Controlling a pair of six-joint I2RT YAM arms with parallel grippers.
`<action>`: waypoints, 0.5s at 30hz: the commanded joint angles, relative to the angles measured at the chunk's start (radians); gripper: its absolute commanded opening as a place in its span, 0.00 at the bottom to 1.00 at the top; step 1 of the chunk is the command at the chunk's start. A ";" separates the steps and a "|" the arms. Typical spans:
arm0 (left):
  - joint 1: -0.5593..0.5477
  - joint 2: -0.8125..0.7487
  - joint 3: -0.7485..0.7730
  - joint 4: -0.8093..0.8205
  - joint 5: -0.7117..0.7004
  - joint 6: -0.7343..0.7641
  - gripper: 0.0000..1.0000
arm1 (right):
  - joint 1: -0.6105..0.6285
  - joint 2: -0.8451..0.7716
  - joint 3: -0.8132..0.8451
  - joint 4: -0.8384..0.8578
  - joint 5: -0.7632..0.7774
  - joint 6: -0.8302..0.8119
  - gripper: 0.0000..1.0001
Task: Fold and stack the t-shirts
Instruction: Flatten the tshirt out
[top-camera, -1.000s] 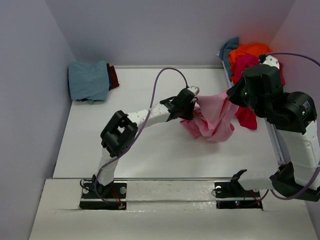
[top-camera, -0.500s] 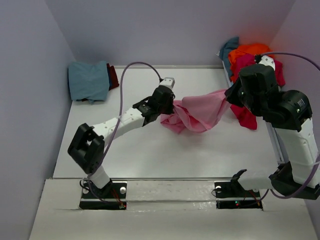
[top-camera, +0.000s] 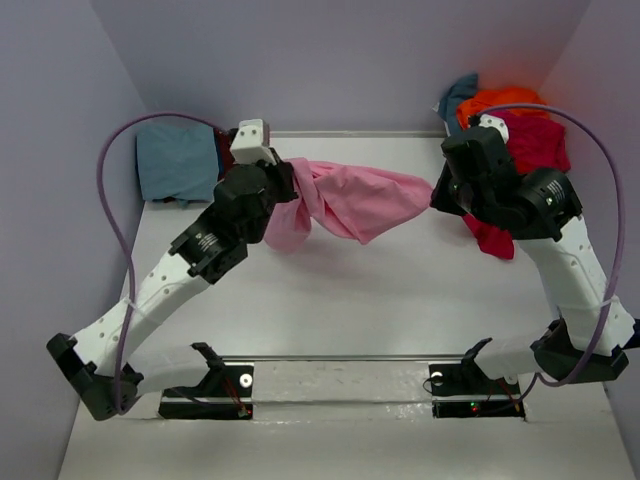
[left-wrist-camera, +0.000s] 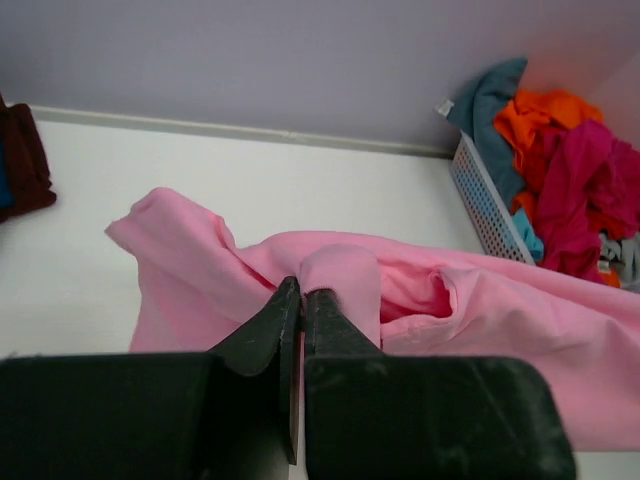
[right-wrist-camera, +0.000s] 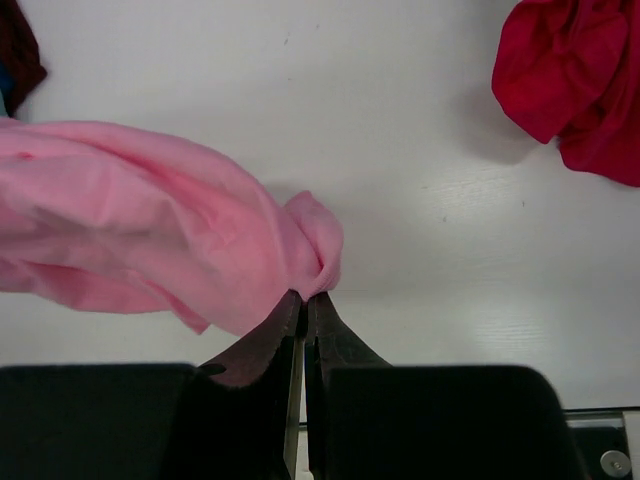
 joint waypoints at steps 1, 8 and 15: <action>-0.003 -0.118 0.040 0.012 -0.161 0.002 0.06 | 0.004 0.025 0.007 0.067 -0.027 -0.055 0.07; -0.014 -0.125 -0.031 -0.046 -0.129 -0.027 0.06 | 0.004 0.123 0.042 0.067 -0.030 -0.079 0.07; -0.014 0.001 -0.207 -0.005 0.055 -0.145 0.84 | 0.004 0.237 0.132 0.024 -0.004 -0.084 0.07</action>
